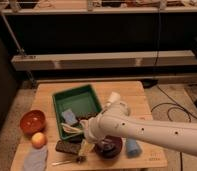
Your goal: Place eraser in red bowl
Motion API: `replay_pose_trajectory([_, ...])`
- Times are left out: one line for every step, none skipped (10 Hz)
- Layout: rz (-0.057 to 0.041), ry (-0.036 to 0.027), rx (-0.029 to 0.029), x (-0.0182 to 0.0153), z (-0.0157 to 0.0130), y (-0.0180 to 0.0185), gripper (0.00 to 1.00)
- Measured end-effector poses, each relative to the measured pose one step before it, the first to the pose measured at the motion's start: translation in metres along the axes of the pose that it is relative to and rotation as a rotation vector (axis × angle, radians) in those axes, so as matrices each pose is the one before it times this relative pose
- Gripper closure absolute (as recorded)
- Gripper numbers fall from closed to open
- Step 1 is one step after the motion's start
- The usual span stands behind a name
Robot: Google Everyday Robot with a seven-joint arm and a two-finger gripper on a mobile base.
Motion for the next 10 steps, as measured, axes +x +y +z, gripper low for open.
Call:
replay_pose_trajectory([0.01616, 0.00388, 0.01707, -0.00216, 0.00155, -0.00104, 0.2])
replay_pose_trajectory([0.01421, 0.00536, 0.02894, -0.00164, 0.00276, -0.00252, 0.2])
replay_pose_trajectory([0.00277, 0.0024, 0.01884, 0.00105, 0.00224, -0.00369, 0.2])
replay_pose_trajectory([-0.00301, 0.00024, 0.00996, 0.00171, 0.00189, -0.00359, 0.2])
replay_pose_trajectory([-0.00651, -0.0037, 0.01071, 0.00102, 0.00469, -0.00696, 0.2])
replay_pose_trajectory([0.00402, -0.00129, 0.00077, -0.00406, 0.00592, -0.00647, 0.2])
replay_pose_trajectory([-0.00288, 0.00021, -0.00056, -0.00266, 0.00489, -0.00274, 0.2])
replay_pose_trajectory([-0.00911, -0.00262, 0.00394, 0.0002, 0.0049, -0.00144, 0.2])
replay_pose_trajectory([-0.00818, -0.00263, 0.00636, 0.00053, 0.00483, -0.00089, 0.2])
replay_pose_trajectory([-0.00644, -0.00097, 0.00546, 0.00089, 0.00323, -0.00056, 0.2])
